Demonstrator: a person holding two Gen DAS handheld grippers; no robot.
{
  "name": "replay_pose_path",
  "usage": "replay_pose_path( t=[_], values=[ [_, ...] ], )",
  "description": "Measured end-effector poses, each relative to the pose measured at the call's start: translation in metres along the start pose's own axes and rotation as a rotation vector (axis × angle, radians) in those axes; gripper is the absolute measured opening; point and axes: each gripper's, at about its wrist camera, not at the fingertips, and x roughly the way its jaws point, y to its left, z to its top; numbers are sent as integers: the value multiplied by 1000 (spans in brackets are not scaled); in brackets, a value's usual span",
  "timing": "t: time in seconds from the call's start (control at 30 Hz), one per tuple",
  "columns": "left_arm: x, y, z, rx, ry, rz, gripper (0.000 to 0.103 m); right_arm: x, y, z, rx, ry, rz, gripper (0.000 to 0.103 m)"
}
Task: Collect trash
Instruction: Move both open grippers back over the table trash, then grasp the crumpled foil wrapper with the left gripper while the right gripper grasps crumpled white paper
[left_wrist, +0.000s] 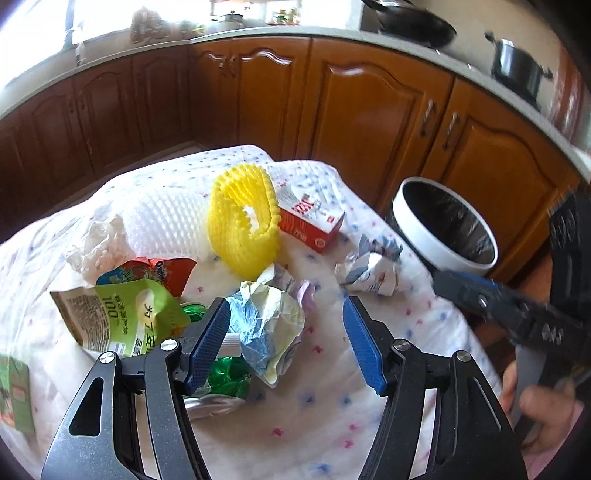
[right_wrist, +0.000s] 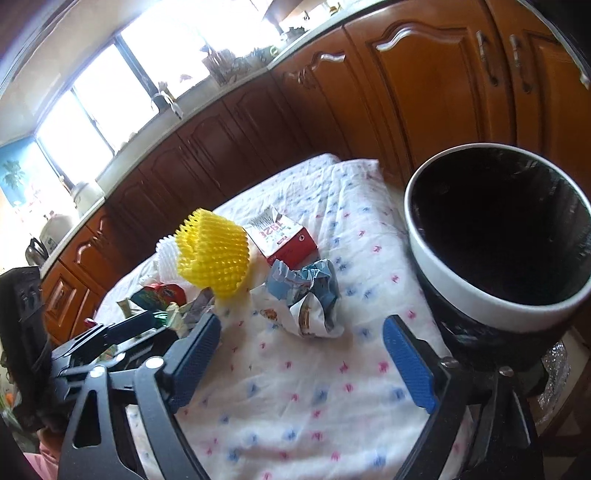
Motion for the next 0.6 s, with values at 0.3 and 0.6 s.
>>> replay_pose_path(
  t=[0.3,0.6],
  values=[
    [22,-3,-7,63,51,31,54,34,7,0,-49,51,-21,37],
    [21,1,-10,49,40,10,14,2,6,-5,-45,-12,-1,25]
  ],
)
